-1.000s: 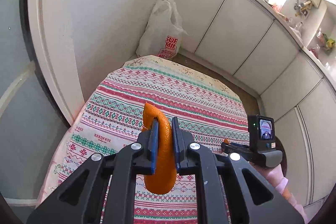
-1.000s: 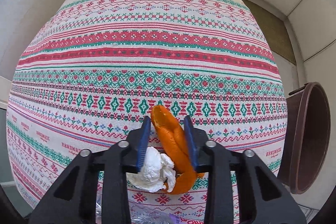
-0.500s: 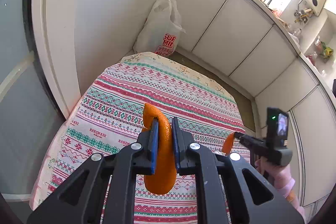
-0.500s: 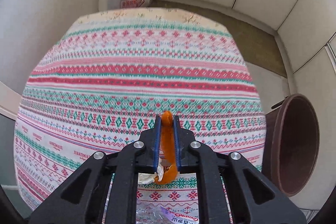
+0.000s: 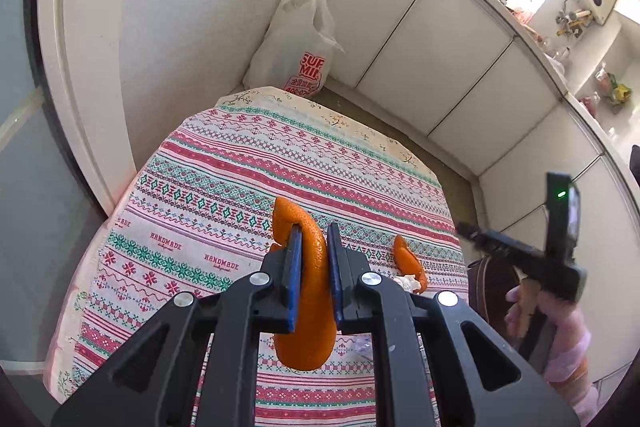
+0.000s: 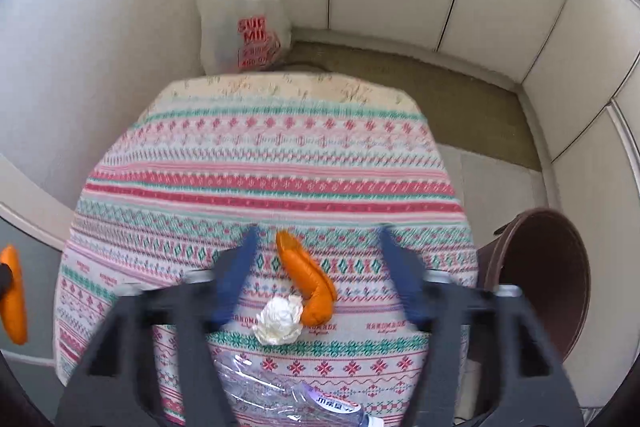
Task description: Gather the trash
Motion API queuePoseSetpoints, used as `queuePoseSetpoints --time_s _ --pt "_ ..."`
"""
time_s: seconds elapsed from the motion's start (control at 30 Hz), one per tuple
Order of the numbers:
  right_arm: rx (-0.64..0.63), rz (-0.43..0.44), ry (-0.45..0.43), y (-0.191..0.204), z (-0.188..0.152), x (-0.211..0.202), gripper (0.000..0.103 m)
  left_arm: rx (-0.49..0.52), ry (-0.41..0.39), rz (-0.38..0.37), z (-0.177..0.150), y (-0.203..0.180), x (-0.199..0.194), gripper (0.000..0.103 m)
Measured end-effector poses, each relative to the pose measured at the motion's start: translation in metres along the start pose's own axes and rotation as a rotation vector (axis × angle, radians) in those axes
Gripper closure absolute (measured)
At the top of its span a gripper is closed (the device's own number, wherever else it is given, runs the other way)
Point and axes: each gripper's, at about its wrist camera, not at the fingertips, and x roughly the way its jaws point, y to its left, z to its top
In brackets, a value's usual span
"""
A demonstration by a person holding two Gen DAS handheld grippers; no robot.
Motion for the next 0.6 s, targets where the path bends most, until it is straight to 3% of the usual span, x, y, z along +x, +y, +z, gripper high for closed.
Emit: queuePoseSetpoints --time_s 0.1,0.17,0.4,0.47,0.6 --pt "-0.013 0.034 0.115 0.01 -0.023 0.027 0.058 -0.003 0.003 0.006 0.001 0.001 0.002 0.091" --pt "0.013 0.047 0.173 0.011 -0.04 0.043 0.065 -0.014 0.014 0.003 0.002 0.003 0.004 0.09" --pt "0.232 0.13 0.228 -0.006 -0.055 0.077 0.069 -0.044 0.034 -0.012 0.003 0.008 0.005 0.091" --pt "0.25 0.146 0.244 -0.005 -0.055 0.082 0.079 -0.044 0.04 -0.013 0.002 0.008 0.005 0.091" --pt "0.273 0.162 0.225 -0.004 -0.057 0.081 0.084 -0.057 0.042 -0.016 0.002 0.011 0.005 0.091"
